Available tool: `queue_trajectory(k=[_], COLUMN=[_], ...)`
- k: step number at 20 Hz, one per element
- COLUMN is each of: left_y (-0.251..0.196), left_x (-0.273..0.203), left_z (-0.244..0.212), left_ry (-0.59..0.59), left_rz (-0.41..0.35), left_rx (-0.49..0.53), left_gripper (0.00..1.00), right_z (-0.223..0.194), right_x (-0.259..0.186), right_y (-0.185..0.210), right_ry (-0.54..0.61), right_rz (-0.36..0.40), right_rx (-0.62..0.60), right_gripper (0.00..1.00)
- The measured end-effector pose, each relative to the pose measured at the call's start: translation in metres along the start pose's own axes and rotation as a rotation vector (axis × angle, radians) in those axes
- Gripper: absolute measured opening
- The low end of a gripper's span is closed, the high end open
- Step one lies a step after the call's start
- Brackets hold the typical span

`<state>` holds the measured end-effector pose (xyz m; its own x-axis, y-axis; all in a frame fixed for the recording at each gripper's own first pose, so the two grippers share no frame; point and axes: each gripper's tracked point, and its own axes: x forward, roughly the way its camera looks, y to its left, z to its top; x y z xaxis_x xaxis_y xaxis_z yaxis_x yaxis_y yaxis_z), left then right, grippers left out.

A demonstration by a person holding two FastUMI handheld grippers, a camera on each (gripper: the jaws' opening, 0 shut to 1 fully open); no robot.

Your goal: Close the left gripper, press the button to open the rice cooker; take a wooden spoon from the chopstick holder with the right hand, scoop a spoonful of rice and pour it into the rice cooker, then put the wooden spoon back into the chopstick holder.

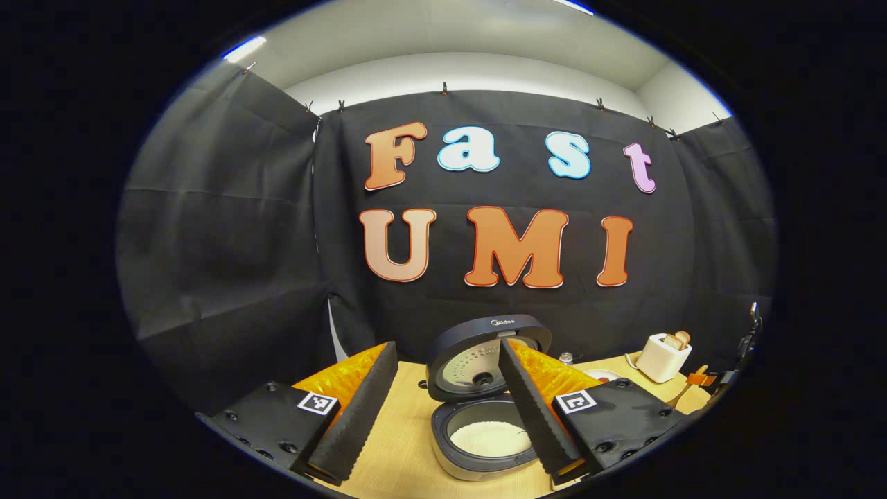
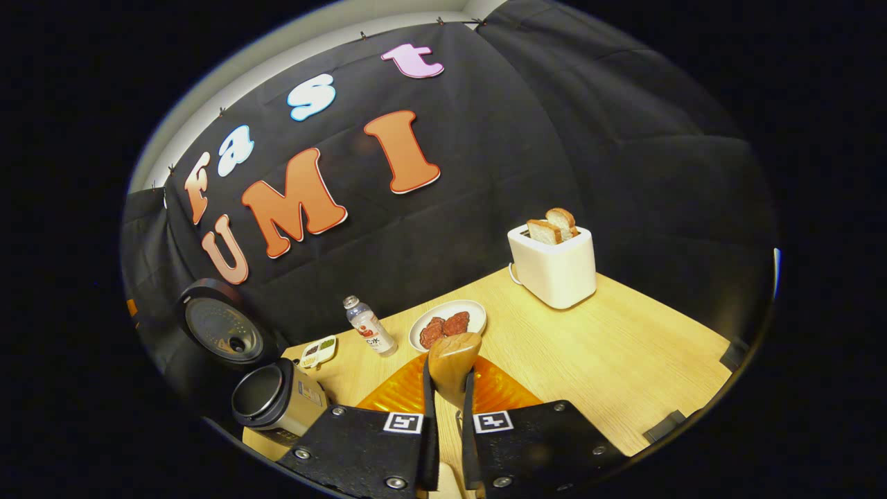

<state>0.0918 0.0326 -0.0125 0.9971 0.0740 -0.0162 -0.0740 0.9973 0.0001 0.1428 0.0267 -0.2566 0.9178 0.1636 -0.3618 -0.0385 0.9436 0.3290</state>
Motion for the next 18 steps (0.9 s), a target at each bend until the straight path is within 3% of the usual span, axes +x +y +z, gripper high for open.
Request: queue_trajectory(k=[9,15,17,18], left_y=[0.011,0.001,-0.005,-0.007], left_x=[-0.006,-0.008,-0.009,-0.008], left_z=[-0.003,-0.001,0.001,0.003], left_ry=[0.015,0.019,0.013,0.01], left_rz=[0.05,0.039,0.03,0.025], left_rx=[0.034,0.035,0.033,0.03], left_gripper=[1.0,0.99,0.99,0.99], right_z=[-0.029,-0.02,-0.012,-0.006], right_x=[0.012,0.005,-0.005,-0.01], right_y=[-0.022,-0.056,-0.065,-0.068], right_ry=[0.053,0.07,0.063,0.057], right_rz=[0.014,-0.087,-0.119,-0.131], right_rx=[0.094,0.108,0.069,0.042], right_gripper=[0.16,0.27,0.36,0.62])
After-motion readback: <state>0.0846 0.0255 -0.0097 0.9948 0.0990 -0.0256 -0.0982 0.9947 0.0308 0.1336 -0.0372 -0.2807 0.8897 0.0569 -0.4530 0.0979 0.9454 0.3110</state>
